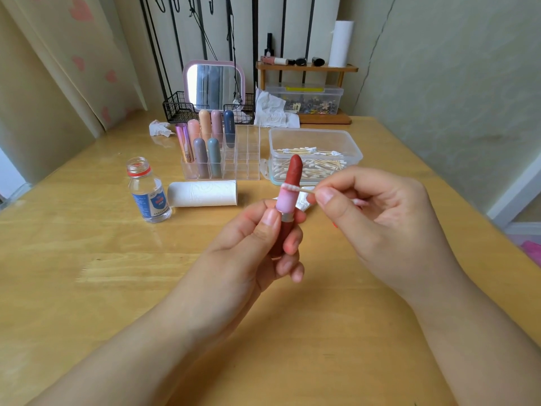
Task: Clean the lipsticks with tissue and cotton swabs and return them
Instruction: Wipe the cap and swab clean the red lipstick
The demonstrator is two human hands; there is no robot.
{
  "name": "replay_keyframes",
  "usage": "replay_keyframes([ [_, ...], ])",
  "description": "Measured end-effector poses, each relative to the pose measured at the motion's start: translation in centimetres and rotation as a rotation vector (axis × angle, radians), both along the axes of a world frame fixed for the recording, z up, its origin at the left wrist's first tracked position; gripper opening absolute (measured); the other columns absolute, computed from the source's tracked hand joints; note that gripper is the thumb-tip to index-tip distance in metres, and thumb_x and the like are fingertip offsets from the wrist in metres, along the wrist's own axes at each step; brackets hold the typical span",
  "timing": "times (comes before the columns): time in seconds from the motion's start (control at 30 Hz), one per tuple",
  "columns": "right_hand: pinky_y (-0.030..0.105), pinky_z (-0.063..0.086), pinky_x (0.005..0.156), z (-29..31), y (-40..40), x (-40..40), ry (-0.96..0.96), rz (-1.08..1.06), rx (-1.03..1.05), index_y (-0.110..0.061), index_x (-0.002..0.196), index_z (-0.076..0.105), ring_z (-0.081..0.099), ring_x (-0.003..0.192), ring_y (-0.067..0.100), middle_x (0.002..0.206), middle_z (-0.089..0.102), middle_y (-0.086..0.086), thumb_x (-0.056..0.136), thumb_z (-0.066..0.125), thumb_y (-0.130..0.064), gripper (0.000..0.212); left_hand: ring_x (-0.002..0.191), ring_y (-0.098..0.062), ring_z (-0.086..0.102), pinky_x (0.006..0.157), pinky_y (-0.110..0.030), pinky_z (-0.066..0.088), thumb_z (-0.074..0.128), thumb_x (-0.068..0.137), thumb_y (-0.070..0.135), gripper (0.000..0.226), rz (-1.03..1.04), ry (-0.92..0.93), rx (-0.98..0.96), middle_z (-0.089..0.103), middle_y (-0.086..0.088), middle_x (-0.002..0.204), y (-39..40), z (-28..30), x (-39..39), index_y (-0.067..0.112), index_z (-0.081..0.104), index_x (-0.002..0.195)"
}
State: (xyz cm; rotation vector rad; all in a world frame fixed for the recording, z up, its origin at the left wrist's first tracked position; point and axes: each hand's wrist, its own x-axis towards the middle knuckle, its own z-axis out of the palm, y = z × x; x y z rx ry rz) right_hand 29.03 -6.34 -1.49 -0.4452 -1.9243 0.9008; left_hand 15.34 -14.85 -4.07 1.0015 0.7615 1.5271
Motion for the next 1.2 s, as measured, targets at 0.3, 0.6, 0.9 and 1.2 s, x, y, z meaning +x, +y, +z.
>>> replay_keyframes([
  [0.3,0.027,0.039,0.053,0.00,-0.12,-0.15,0.001,0.006,-0.011,-0.015,0.072,0.064,0.048,0.053,0.023,0.059,0.057,0.010,0.085,0.061,-0.018,0.013,0.056,-0.013,0.041,0.061,-0.029,0.047,0.044,0.090,0.027,0.028,-0.010,-0.010,0.007,0.047,-0.002,0.069,0.09,-0.15,0.01,0.012,0.067,0.088],
  [0.6,0.017,0.031,0.049,-0.11,-0.10,0.00,-0.020,0.007,0.002,-0.016,0.071,0.065,0.037,0.050,0.023,0.054,0.046,0.017,0.083,0.062,-0.023,0.014,0.054,-0.015,0.029,0.060,-0.029,0.044,0.049,0.089,0.028,0.024,-0.046,-0.028,0.001,0.042,0.000,0.066,0.16,0.12,-0.35,0.011,0.052,0.106],
  [0.9,0.027,0.032,0.050,0.03,-0.06,0.16,-0.010,-0.020,0.021,-0.020,0.073,0.065,0.040,0.053,0.028,0.056,0.045,0.020,0.083,0.057,-0.032,0.017,0.054,-0.013,0.038,0.061,-0.028,0.043,0.046,0.087,0.015,0.008,-0.011,-0.020,0.050,0.044,-0.001,0.066,-0.19,0.22,-0.29,0.009,0.042,0.092],
  [1.2,0.032,0.038,0.052,-0.28,-0.05,-0.08,-0.003,-0.005,-0.004,-0.018,0.074,0.065,0.045,0.054,0.035,0.057,0.051,0.019,0.083,0.058,-0.031,0.017,0.058,-0.013,0.043,0.064,-0.029,0.046,0.046,0.088,0.021,0.015,0.022,0.041,0.050,0.053,-0.001,0.073,-0.06,-0.09,-0.22,0.009,0.052,0.093],
])
